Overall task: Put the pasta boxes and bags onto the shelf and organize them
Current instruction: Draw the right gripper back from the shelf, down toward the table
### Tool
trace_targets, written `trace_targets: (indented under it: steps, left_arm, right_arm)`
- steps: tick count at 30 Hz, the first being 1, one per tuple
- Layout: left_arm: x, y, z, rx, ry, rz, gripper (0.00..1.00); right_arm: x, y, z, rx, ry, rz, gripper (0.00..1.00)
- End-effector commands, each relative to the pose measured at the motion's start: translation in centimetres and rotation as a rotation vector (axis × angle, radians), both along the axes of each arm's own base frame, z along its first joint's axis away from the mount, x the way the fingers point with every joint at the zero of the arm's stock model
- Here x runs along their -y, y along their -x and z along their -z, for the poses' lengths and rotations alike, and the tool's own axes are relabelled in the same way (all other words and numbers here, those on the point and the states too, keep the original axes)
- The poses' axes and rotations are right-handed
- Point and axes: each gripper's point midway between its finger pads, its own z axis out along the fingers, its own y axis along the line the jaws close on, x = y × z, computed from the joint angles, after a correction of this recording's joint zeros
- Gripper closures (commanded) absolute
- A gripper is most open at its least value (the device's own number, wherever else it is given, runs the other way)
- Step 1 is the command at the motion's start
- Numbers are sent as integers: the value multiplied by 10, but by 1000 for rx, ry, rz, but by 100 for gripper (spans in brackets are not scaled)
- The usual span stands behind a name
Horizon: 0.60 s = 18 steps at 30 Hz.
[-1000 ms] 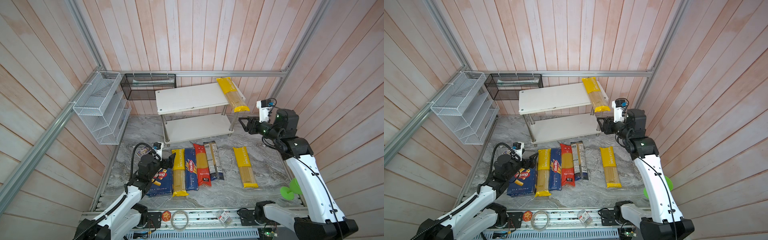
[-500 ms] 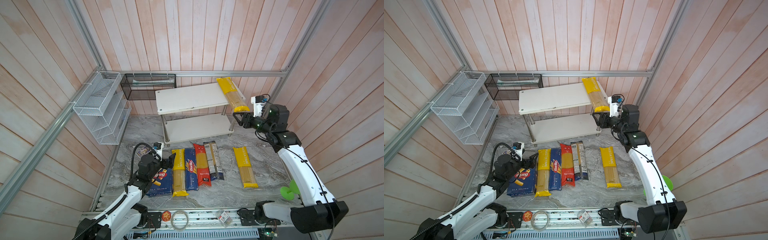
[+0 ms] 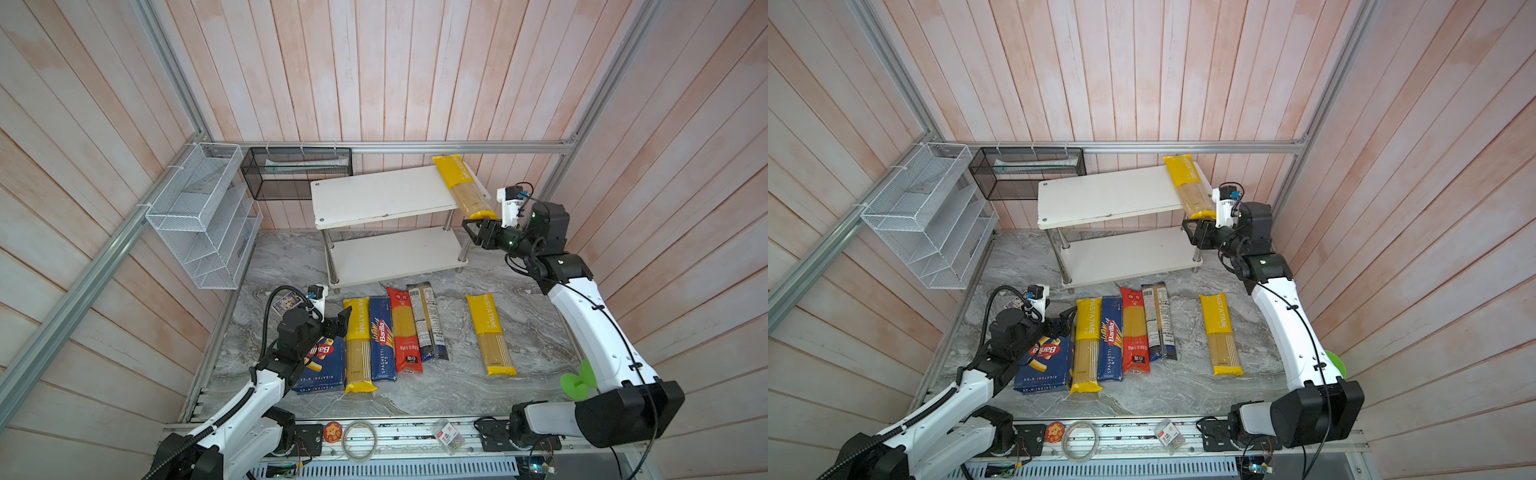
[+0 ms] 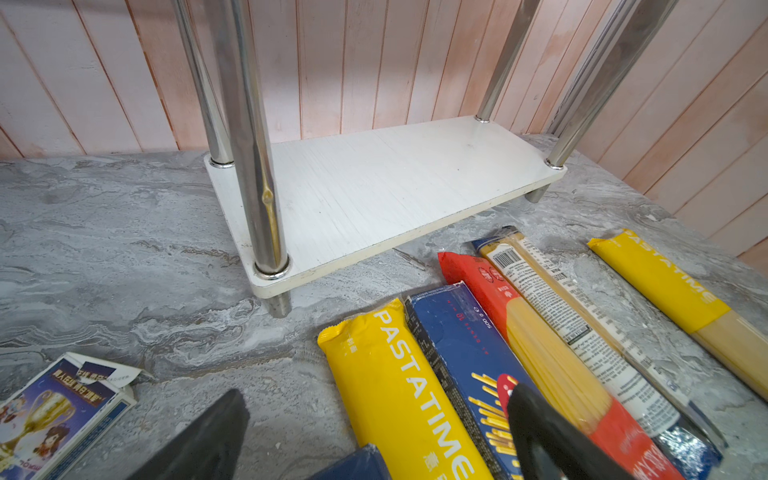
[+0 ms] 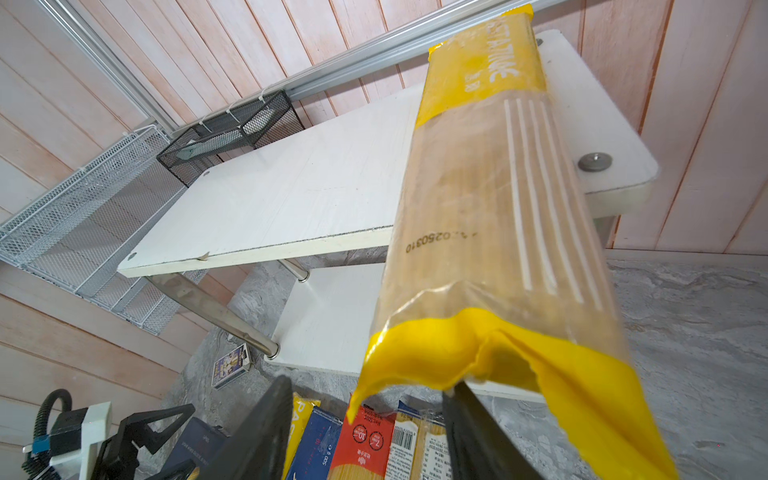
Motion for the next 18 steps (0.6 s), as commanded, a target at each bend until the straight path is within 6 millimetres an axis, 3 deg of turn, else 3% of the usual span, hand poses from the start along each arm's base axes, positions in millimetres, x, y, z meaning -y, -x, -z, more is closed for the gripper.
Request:
trace_targets:
  steps: [1, 13, 18]
  left_arm:
    - [1, -1, -5, 17, 7, -1, 0]
    - [1, -1, -6, 20, 8, -2, 0]
    - [0, -1, -5, 19, 8, -4, 0]
  right_arm:
    - [-2, -11, -19, 59, -11, 3, 41]
    - [1, -21, -26, 75, 7, 22, 39]
    - [2, -15, -14, 26, 47, 18, 38]
